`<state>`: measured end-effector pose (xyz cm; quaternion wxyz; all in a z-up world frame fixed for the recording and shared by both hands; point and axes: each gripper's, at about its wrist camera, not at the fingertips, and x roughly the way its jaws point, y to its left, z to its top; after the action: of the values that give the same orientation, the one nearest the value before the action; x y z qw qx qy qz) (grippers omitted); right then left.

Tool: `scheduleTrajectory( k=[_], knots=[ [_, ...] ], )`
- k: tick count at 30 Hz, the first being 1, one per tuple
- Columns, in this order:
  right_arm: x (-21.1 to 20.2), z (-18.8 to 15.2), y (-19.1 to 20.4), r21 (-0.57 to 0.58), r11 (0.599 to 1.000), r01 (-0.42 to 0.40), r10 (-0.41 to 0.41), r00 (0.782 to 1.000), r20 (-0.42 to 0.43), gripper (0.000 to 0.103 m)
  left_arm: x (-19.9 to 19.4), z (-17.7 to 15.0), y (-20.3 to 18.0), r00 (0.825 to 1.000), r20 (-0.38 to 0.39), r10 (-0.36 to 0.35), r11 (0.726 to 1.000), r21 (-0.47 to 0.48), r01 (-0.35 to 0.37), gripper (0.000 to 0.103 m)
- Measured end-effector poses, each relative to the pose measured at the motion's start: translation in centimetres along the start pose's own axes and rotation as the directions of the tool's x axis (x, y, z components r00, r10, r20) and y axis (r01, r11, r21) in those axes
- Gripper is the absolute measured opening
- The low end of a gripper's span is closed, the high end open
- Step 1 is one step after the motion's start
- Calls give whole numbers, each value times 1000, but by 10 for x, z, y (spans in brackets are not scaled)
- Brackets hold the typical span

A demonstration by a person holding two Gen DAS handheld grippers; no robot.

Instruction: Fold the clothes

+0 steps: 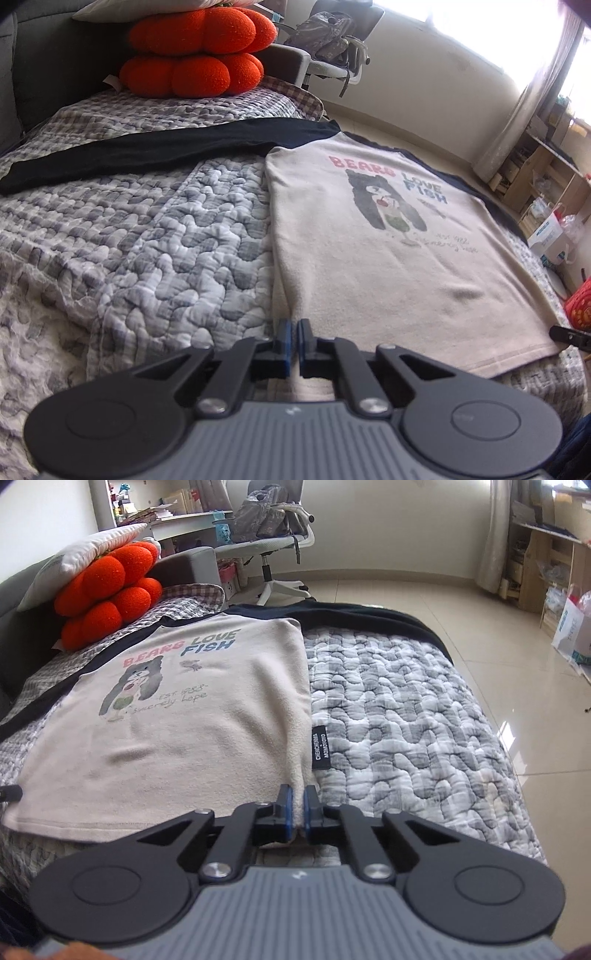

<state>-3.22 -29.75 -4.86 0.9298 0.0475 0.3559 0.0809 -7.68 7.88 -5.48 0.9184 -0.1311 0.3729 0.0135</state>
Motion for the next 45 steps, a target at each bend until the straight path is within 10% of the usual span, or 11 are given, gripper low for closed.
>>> scheduleTrajectory(
  k=[11,19,33,45],
  knots=[
    [-29,4,-4,12,998,-59,59,997,50,6,-24,11,2,998,50,-30,999,-21,31,3],
    [1,-1,4,-64,998,28,-32,998,-63,8,1,0,-4,999,-21,40,997,65,-38,4],
    [-15,9,-15,47,999,-8,7,1000,18,38,-25,19,5,994,84,68,998,9,-69,25],
    [15,89,-44,110,990,-85,77,994,73,38,-19,77,-34,992,121,30,1000,-3,-29,27]
  ],
)
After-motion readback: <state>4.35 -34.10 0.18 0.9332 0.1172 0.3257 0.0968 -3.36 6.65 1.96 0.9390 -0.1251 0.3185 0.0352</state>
